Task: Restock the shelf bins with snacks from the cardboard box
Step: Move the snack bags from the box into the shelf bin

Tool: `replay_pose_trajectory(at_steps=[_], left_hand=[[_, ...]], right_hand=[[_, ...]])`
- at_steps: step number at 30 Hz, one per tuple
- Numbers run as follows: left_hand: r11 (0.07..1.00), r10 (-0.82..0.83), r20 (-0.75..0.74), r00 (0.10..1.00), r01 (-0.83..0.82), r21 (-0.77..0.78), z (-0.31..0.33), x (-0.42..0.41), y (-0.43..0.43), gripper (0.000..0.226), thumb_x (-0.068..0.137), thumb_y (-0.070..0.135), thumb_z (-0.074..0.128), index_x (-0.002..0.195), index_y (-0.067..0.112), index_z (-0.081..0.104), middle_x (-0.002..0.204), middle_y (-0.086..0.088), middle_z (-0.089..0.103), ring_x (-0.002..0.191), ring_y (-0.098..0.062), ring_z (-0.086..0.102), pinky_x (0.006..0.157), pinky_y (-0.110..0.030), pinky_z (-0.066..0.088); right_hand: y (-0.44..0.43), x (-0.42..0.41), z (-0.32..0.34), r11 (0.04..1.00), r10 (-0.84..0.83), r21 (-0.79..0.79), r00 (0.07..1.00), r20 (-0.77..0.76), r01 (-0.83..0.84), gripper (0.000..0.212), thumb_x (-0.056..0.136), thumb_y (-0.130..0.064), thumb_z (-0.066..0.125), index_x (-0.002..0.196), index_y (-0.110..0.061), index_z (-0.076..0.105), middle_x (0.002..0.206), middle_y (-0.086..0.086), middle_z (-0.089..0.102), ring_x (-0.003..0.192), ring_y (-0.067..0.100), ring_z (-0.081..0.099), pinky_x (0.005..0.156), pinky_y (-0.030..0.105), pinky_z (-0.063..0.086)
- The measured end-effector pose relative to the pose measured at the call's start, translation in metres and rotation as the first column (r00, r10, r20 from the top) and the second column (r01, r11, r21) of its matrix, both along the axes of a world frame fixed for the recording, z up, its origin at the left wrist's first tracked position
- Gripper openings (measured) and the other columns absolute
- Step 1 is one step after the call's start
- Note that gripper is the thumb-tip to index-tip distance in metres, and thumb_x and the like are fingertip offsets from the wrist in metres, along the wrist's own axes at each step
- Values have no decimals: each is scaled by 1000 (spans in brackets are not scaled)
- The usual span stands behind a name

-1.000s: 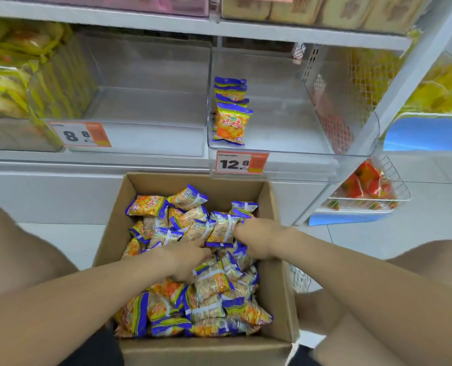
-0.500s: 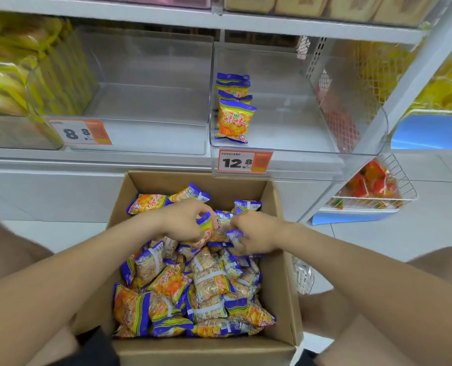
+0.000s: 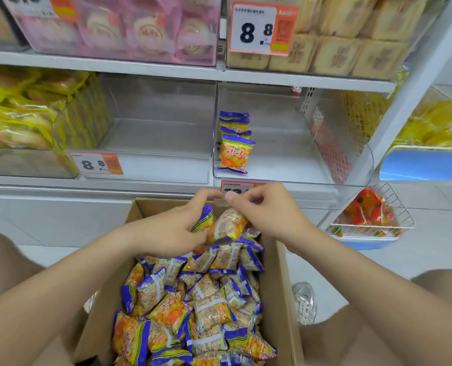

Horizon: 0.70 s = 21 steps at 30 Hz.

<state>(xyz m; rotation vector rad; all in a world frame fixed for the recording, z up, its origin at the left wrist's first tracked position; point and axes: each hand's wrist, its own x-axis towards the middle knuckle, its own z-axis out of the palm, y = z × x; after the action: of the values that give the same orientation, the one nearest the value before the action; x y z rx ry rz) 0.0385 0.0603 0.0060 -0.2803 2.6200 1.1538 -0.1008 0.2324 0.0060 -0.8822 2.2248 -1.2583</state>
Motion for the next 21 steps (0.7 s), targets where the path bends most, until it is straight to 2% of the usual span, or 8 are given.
replay_pose_trajectory(at_steps=[2,4,8,11,13,14,17,21], left_hand=[[991,84,-49,995,-78,109,10,0,-1,49,95,19,60,131,48,43,86,-4,70,66,-21,60,67,-42,55],[938,228,-44,973,-207,277,18,-4,-3,37,93,11,61,115,40,60,98,-21,69,72,-25,58,72,-50,58],[781,352,59,934,-328,532,27,-10,-5,32,101,2,51,118,21,70,113,-27,72,97,-38,71,91,-69,56],[640,425,150,893,-414,648,31,-18,-2,40,94,36,60,127,17,72,123,-20,74,111,-46,71,100,-66,52],[482,559,172,811,-486,729,29,-25,-5,58,80,47,70,125,11,72,129,-23,70,108,-40,73,102,-60,54],[469,581,152,800,-482,740,27,-28,-5,59,83,52,74,127,12,72,130,-20,71,108,-35,74,102,-55,56],[638,472,42,880,-375,673,29,-21,-3,51,97,60,60,126,19,69,120,-8,77,110,-30,75,102,-54,56],[813,462,-152,874,-348,466,29,-19,-6,18,99,21,71,117,20,69,108,-2,79,99,-27,77,98,-58,58]], right_hand=[[1,-2,9,989,18,-146,934,357,37,32,94,-25,66,80,2,72,73,17,74,68,32,74,60,31,53],[2,-9,11,972,110,-236,871,479,7,29,81,-18,64,92,7,73,84,20,74,77,28,70,66,27,52],[1,-15,10,958,190,-274,899,395,-82,32,90,-6,77,121,-9,73,108,10,79,97,21,75,86,29,58],[-1,-16,12,961,140,-272,937,321,-50,45,94,-23,77,137,-19,62,109,6,79,105,24,76,100,39,57],[-2,-16,12,961,83,-276,964,254,-10,44,95,-28,75,136,-21,61,105,5,79,102,23,76,98,39,58],[-3,-15,13,961,50,-278,974,222,14,42,95,-29,75,135,-21,62,104,4,79,100,21,76,94,37,60],[-4,-14,13,963,-59,-247,980,189,106,45,94,-35,75,135,-25,58,111,2,75,97,13,75,77,28,58],[-4,-18,20,969,-23,-241,986,162,62,43,93,-27,79,128,-32,55,116,2,71,95,15,75,70,27,60]])
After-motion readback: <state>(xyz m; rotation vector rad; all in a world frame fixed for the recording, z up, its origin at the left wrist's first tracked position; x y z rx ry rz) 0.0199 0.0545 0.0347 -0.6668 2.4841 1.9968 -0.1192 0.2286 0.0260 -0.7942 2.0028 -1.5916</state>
